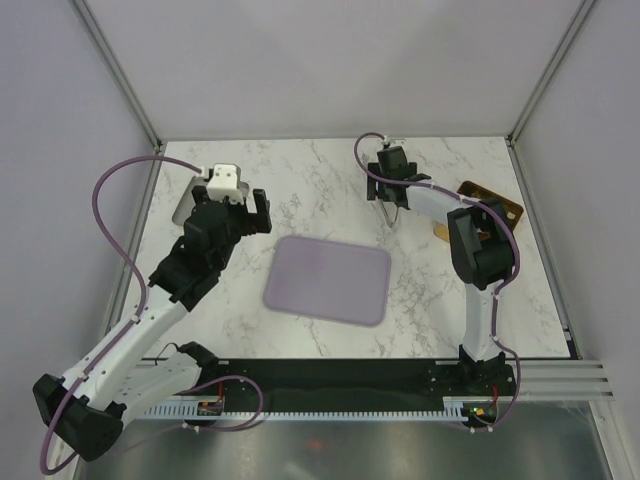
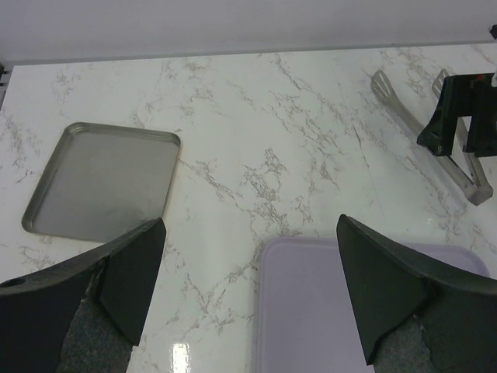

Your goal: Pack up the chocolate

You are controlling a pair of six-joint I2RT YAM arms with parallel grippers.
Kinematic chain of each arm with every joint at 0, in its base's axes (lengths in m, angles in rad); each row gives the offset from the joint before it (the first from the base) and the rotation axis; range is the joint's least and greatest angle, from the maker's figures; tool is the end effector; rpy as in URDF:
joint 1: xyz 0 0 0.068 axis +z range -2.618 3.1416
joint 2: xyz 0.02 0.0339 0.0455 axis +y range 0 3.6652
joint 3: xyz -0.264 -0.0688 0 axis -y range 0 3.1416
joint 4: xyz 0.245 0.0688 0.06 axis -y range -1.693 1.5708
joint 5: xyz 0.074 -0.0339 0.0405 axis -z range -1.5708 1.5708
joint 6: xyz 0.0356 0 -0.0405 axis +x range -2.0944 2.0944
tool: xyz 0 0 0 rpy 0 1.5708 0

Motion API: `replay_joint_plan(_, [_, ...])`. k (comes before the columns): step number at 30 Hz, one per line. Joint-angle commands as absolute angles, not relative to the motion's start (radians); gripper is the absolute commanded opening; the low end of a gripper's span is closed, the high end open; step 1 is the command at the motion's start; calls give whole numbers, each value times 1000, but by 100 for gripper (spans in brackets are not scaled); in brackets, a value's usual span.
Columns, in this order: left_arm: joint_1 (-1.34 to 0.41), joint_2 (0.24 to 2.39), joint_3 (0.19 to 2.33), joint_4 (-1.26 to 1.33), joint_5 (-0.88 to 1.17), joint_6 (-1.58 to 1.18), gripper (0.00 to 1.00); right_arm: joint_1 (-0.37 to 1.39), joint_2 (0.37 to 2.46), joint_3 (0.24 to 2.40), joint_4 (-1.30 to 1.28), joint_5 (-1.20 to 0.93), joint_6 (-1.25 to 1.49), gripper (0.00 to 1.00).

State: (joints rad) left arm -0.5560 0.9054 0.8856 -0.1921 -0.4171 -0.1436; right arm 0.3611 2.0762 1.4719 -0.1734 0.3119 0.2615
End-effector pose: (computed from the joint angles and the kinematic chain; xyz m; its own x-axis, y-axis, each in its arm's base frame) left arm 0.1837 -0.0972 0.3539 -0.1977 -0.0312 -0.9798 0.1191 0.9913 -0.0556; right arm 0.4346 0.1524 0.1790 -0.6681 0.0107 -0.7440 0.0425 0.9988 -0.0238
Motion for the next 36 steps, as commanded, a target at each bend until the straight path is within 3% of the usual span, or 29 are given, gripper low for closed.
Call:
replay_joint_plan(1, [-554,934,934,-184,-448,-118,100,364,2042,1522,-210,322,311,90])
replay_joint_plan(5, [-554,971,959,-202,-449,-112,100,364,1997,1517,-248,319,345,98])
replay_joint_plan(12, [-552,1032,1060,-255,-471,-100,100,373,1772,1485,-362,186,393,97])
replay_joint_plan(20, [-529,1152,1167,-340,-485,-68,100,422,1366,1163,-321,-41,416,95])
replay_joint_plan(26, [-376,1285,1190,-367,-401,-66,100,431,1103,922,-166,-126,453,94])
replay_joint_plan(30, [-243,1390,1233,-382,-302,-75,99,433,1063,910,-192,-141,440,93])
replay_joint_plan(36, [-187,1543,1278,-396,-218,-103,91,433,947,881,-200,-153,469,92])
